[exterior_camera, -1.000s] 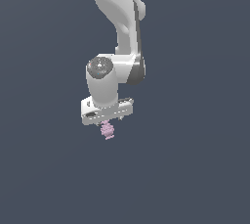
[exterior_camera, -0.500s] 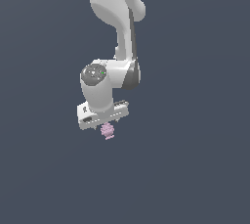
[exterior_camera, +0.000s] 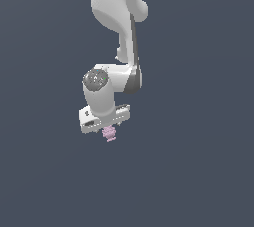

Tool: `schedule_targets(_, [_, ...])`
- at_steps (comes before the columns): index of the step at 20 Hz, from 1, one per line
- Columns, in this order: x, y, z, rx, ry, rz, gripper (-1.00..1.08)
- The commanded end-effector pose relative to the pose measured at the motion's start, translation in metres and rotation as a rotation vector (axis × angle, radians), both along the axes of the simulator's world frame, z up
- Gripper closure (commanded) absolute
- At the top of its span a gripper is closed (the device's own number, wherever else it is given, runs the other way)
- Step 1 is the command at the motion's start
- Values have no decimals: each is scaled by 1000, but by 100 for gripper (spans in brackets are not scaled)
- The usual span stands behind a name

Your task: Pick up the object and move it to a goal position.

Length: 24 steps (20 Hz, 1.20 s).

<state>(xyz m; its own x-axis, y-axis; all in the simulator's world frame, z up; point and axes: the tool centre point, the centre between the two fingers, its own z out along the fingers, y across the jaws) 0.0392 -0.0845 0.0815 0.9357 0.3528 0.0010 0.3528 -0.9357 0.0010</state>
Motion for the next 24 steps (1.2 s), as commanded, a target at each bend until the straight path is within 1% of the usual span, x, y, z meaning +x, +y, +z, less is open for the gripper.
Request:
schedule_targets(1, [-1,0,-14,0,1,1,-92])
schedule_targets(5, [-1,0,-30,1,1,3,-92])
schedule_targets(10, [0,0,-34,1,1,3,-92])
schedule_targets(11, [0,0,-34,1,1,3,108])
schedule_targets(24, [0,3,-32,1,1,3,108])
